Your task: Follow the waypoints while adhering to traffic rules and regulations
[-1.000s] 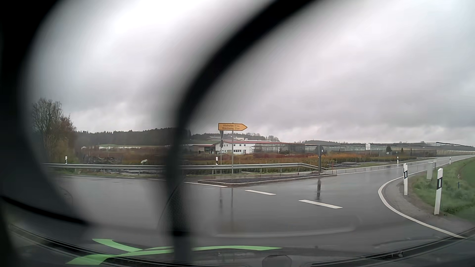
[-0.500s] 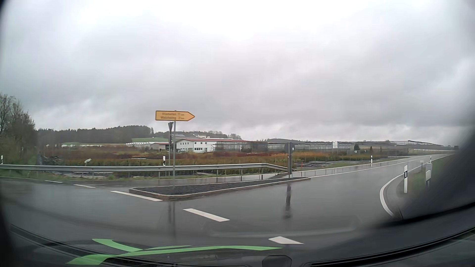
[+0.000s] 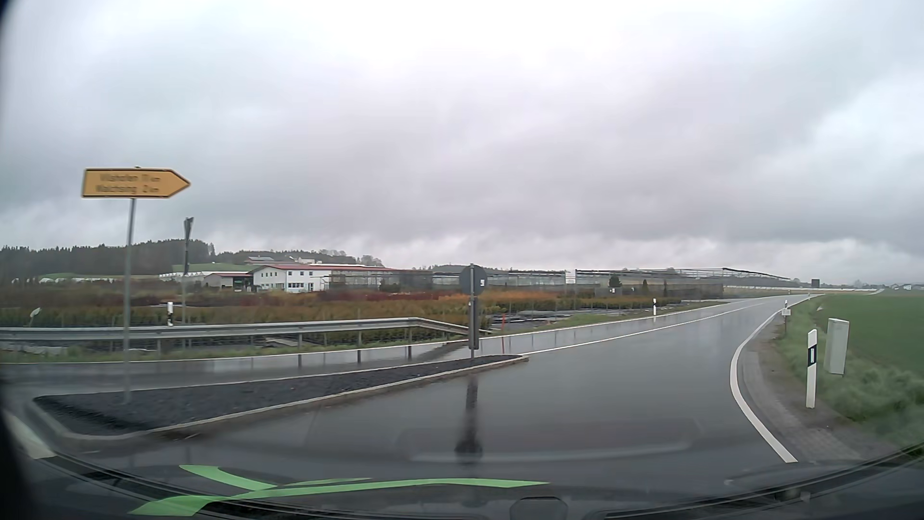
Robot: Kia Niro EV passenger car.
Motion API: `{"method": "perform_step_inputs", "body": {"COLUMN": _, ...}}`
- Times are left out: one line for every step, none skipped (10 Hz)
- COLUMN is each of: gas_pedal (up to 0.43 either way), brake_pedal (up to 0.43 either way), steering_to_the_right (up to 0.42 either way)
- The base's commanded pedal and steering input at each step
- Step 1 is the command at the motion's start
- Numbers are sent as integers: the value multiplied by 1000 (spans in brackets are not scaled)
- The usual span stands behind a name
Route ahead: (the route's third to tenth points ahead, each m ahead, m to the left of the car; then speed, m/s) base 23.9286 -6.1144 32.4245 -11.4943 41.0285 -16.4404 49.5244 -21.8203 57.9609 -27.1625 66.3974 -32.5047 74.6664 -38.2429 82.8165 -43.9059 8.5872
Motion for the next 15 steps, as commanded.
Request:
{"method": "perform_step_inputs", "body": {"gas_pedal": 220, "brake_pedal": 0, "steering_to_the_right": 161}}
{"method": "perform_step_inputs", "body": {"gas_pedal": 228, "brake_pedal": 0, "steering_to_the_right": 159}}
{"method": "perform_step_inputs", "body": {"gas_pedal": 228, "brake_pedal": 0, "steering_to_the_right": 154}}
{"method": "perform_step_inputs", "body": {"gas_pedal": 228, "brake_pedal": 0, "steering_to_the_right": 147}}
{"method": "perform_step_inputs", "body": {"gas_pedal": 228, "brake_pedal": 0, "steering_to_the_right": 141}}
{"method": "perform_step_inputs", "body": {"gas_pedal": 228, "brake_pedal": 0, "steering_to_the_right": 137}}
{"method": "perform_step_inputs", "body": {"gas_pedal": 228, "brake_pedal": 0, "steering_to_the_right": 134}}
{"method": "perform_step_inputs", "body": {"gas_pedal": 228, "brake_pedal": 0, "steering_to_the_right": 132}}
{"method": "perform_step_inputs", "body": {"gas_pedal": 228, "brake_pedal": 0, "steering_to_the_right": 124}}
{"method": "perform_step_inputs", "body": {"gas_pedal": 240, "brake_pedal": 0, "steering_to_the_right": 115}}
{"method": "perform_step_inputs", "body": {"gas_pedal": 260, "brake_pedal": 0, "steering_to_the_right": 108}}
{"method": "perform_step_inputs", "body": {"gas_pedal": 268, "brake_pedal": 0, "steering_to_the_right": 102}}
{"method": "perform_step_inputs", "body": {"gas_pedal": 268, "brake_pedal": 0, "steering_to_the_right": 98}}
{"method": "perform_step_inputs", "body": {"gas_pedal": 280, "brake_pedal": 0, "steering_to_the_right": 92}}
{"method": "perform_step_inputs", "body": {"gas_pedal": 280, "brake_pedal": 0, "steering_to_the_right": 81}}
